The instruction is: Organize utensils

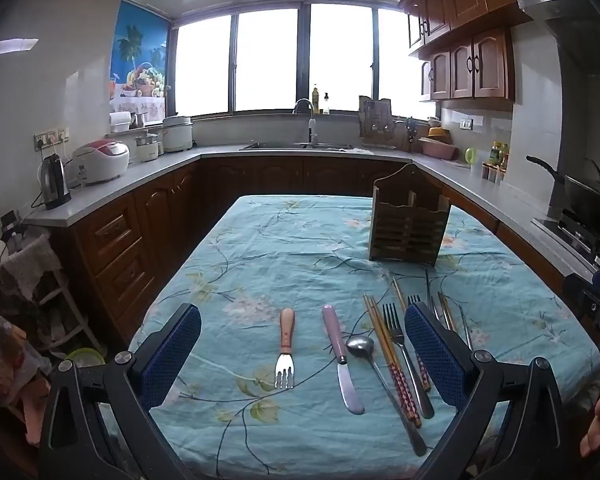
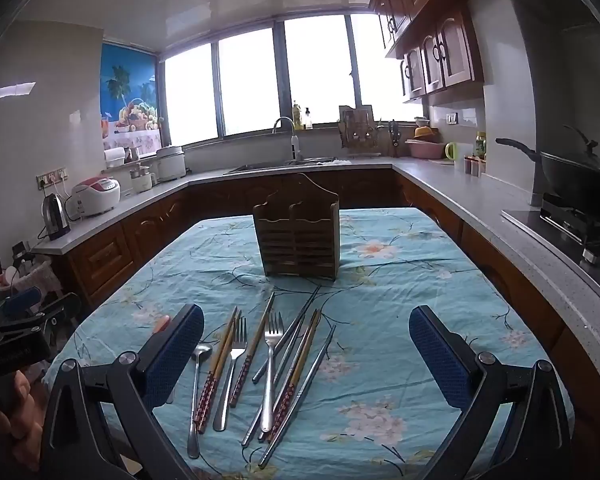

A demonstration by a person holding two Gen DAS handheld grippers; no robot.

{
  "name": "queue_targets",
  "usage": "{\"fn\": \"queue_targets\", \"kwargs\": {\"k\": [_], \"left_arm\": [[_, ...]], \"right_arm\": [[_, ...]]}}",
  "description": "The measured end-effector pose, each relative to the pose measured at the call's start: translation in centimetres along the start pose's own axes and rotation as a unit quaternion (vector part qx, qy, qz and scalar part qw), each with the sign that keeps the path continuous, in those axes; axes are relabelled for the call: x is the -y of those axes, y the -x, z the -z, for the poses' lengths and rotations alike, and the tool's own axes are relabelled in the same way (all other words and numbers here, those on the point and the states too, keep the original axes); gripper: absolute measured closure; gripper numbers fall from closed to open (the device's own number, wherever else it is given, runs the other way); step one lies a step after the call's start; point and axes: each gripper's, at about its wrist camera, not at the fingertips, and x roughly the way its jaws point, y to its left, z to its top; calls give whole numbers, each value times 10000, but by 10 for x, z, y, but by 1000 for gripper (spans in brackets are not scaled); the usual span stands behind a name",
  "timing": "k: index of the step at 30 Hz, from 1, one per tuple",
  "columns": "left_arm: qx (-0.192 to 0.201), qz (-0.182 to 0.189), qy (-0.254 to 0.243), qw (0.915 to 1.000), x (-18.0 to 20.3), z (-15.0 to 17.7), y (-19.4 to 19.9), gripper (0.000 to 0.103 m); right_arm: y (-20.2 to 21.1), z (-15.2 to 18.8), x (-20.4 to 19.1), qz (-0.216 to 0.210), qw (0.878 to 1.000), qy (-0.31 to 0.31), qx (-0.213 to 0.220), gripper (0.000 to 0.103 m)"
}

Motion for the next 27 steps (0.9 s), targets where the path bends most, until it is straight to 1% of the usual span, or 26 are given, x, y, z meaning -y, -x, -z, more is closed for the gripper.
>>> {"fn": "queue_targets", "kwargs": {"k": [12,14,27], "left_arm": [[6,2,9,10000,-6,-6,-3,1],[22,-26,19,10000,1,2,-1,1],[-5,-17,29,10000,0,3,-3,1]], "right_arm": [[-1,-1,1,0,10000,17,-40,0],[2,-2,1,-3,10000,26,-34,0],[1,-2,-1,-43,10000,1,58,0]]}}
